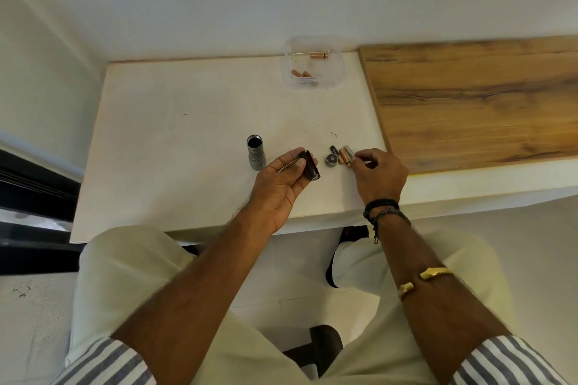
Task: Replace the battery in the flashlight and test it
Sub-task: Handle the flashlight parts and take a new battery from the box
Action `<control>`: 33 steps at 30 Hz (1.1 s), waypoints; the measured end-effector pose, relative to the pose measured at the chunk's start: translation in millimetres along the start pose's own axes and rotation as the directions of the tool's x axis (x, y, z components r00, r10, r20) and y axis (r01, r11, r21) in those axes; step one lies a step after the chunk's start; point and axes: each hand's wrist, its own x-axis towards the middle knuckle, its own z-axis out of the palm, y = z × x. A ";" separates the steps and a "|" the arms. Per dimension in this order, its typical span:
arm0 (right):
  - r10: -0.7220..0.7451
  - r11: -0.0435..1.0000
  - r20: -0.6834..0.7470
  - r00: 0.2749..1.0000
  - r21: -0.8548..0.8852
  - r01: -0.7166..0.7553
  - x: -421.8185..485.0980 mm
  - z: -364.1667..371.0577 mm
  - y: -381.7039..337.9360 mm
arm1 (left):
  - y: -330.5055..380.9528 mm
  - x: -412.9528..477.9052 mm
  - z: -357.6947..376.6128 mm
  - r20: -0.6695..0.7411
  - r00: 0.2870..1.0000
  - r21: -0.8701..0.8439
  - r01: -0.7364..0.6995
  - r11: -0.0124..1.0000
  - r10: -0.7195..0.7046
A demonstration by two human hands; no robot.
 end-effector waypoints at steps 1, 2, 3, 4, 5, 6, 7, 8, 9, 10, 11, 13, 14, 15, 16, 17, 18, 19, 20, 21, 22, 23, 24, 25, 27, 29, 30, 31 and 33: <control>0.004 1.000 0.002 1.000 -0.003 -0.004 0.0 -0.5 -0.6 | 0.8 0.3 0.8 0.003 1.000 -0.002 0.000 1.000 0.000; 0.009 1.000 0.001 1.000 0.002 -0.009 0.2 -1.0 -1.4 | 1.3 0.8 1.7 0.007 1.000 -0.005 -0.001 1.000 0.001; 0.012 1.000 -0.004 1.000 0.018 -0.012 0.9 -1.1 -2.9 | 2.0 2.0 2.4 0.011 1.000 -0.011 0.000 1.000 0.000; 0.009 0.999 -0.012 1.000 0.045 -0.008 1.0 -1.4 -5.4 | 2.3 2.5 2.7 0.012 1.000 -0.020 0.001 1.000 -0.001; -0.003 0.997 -0.023 1.000 0.078 0.005 1.7 -1.0 -9.6 | 2.9 3.8 2.9 0.013 1.000 -0.031 0.003 1.000 -0.002; -0.019 0.993 -0.034 0.999 0.117 0.023 3.6 -0.3 -15.6 | 3.2 5.6 3.3 0.013 1.000 -0.039 0.003 0.999 -0.002; -0.033 0.987 -0.043 0.999 0.158 0.040 5.4 -0.3 -22.6 | 3.0 6.3 3.7 0.013 1.000 -0.045 0.004 0.999 -0.004; -0.045 0.978 -0.048 0.998 0.199 0.054 10.0 1.1 -31.6 | 2.8 8.0 3.9 0.011 1.000 -0.049 0.005 0.999 -0.005; -0.059 0.970 -0.046 0.997 0.235 0.068 16.8 3.3 -41.6 | 2.1 9.9 4.0 0.009 1.000 -0.052 0.005 0.999 -0.005; -0.074 0.961 -0.037 0.997 0.263 0.081 25.3 6.4 -52.6 | 1.4 11.1 4.1 0.006 1.000 -0.055 0.006 0.998 -0.006; -0.093 0.954 -0.021 0.995 0.283 0.095 36.2 10.7 -64.0 | 0.9 12.6 4.1 0.000 1.000 -0.057 0.008 0.998 -0.008; -0.148 0.949 0.012 0.989 0.284 0.139 61.1 20.7 -87.0 | 0.0 14.5 4.1 -0.014 1.000 -0.057 0.009 0.998 -0.010; -0.176 0.952 0.029 0.984 0.260 0.163 75.9 27.8 -99.0 | 0.4 16.9 3.9 -0.016 1.000 -0.055 0.008 0.998 -0.009; -0.200 0.958 0.045 0.979 0.221 0.185 89.5 34.2 -109.8 | 0.5 18.2 3.8 -0.015 1.000 -0.057 0.007 0.998 -0.008; -0.219 0.964 0.063 0.974 0.169 0.206 101.6 39.4 -119.1 | 0.7 18.3 4.0 -0.011 1.000 -0.063 0.007 0.998 -0.007; -0.233 0.969 0.088 0.968 0.109 0.224 113.8 45.1 -127.2 | 1.3 19.2 3.7 -0.008 1.000 -0.071 0.008 0.997 -0.008; -0.241 0.970 0.121 0.963 0.043 0.238 125.9 51.3 -134.0 | 2.2 21.1 3.1 -0.005 1.000 -0.078 0.011 0.997 -0.011; -0.243 0.968 0.163 0.956 -0.026 0.250 136.5 56.8 -139.5 | 2.7 22.0 2.5 -0.005 1.000 -0.079 0.015 0.997 -0.016; -0.239 0.960 0.212 0.948 -0.099 0.264 145.4 62.1 -143.7 | 2.8 22.8 1.6 -0.005 1.000 -0.076 0.021 0.997 -0.021; -0.227 0.945 0.263 0.938 -0.175 0.278 153.5 67.1 -147.3 | 2.4 23.6 0.2 -0.002 1.000 -0.072 0.025 0.997 -0.025; -0.212 0.921 0.309 0.927 -0.255 0.295 159.9 71.3 -150.4 | 2.0 23.2 -1.0 0.001 1.000 -0.067 0.029 0.997 -0.029; -0.192 0.887 0.347 0.918 -0.340 0.314 165.9 75.4 -153.3 | 1.6 23.2 -1.9 0.003 0.999 -0.064 0.035 0.997 -0.035; -0.172 0.846 0.376 0.910 -0.418 0.333 171.0 79.0 -155.9 | 1.1 23.6 -2.5 0.004 0.999 -0.063 0.042 0.997 -0.041; -0.155 0.806 0.400 0.903 -0.478 0.350 174.8 82.1 -158.4 | 0.8 23.9 -3.2 0.005 0.999 -0.064 0.046 0.997 -0.046; -0.132 0.758 0.440 0.888 -0.533 0.376 178.8 86.4 -162.8 | 1.0 24.2 -4.0 0.005 0.999 -0.070 0.049 0.996 -0.048; -0.133 0.723 0.466 0.875 -0.558 0.407 180.1 89.9 -167.0 | 1.8 24.9 -4.9 0.006 0.999 -0.072 0.047 0.996 -0.046; -0.137 0.707 0.476 0.869 -0.568 0.423 179.7 91.2 -168.3 | 1.9 24.7 -5.0 0.006 0.999 -0.071 0.046 0.996 -0.046; -0.140 0.697 0.483 0.864 -0.572 0.432 179.0 92.3 -169.3 | 2.2 24.6 -5.3 0.006 0.999 -0.069 0.047 0.996 -0.047; -0.144 0.703 0.481 0.865 -0.565 0.431 177.2 92.7 -169.1 | 1.6 23.8 -5.4 0.004 0.999 -0.064 0.050 0.997 -0.049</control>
